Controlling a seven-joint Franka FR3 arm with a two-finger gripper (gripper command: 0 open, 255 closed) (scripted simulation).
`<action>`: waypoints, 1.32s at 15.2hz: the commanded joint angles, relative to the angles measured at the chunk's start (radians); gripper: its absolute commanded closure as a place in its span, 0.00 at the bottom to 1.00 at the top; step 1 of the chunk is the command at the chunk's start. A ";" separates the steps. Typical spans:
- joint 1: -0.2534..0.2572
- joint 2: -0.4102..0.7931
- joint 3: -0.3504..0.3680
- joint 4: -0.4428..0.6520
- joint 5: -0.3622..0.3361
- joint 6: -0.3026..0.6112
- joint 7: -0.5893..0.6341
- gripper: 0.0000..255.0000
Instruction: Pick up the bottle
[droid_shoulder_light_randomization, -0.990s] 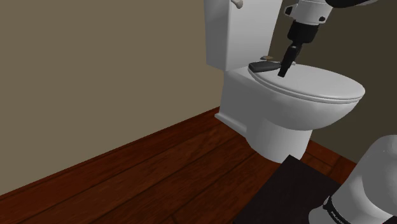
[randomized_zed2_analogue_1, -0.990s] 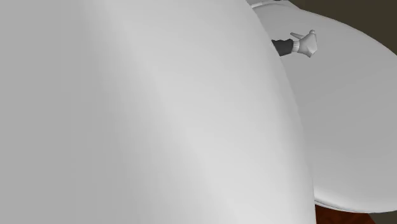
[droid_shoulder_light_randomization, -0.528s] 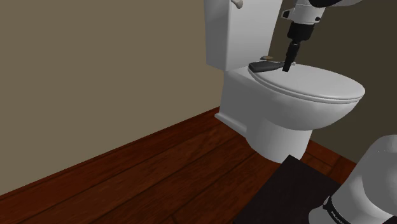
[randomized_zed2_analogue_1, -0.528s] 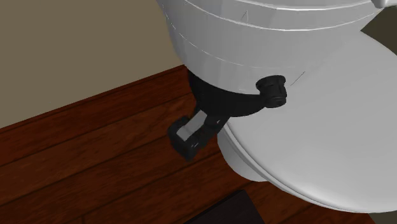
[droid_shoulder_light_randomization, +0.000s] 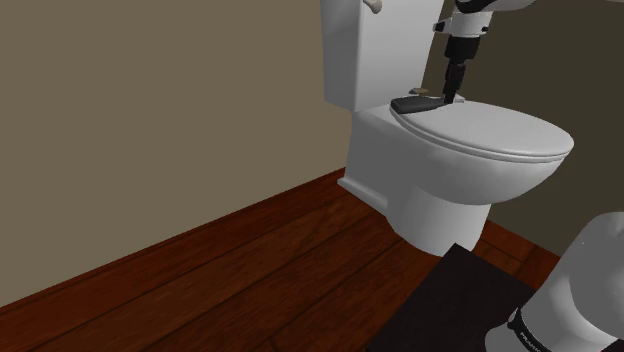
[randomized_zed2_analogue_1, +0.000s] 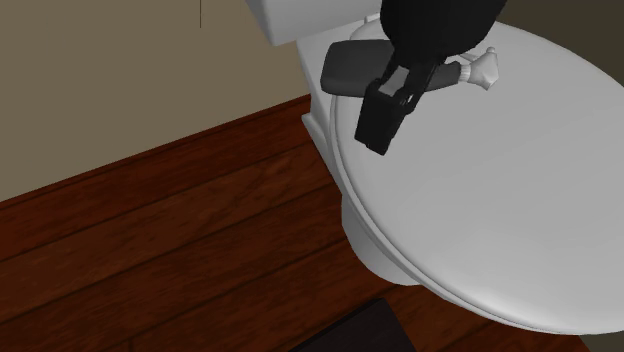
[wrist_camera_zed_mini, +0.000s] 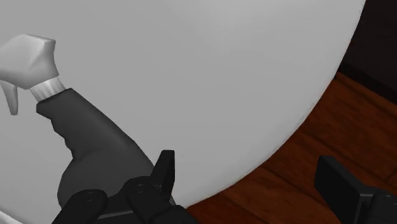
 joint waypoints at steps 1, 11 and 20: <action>-0.006 0.097 -0.041 0.096 0.027 -0.019 -0.093 0.00; -0.121 0.482 -0.113 0.471 0.177 -0.100 -0.390 0.00; -0.107 0.462 -0.110 0.369 0.166 -0.017 -0.378 1.00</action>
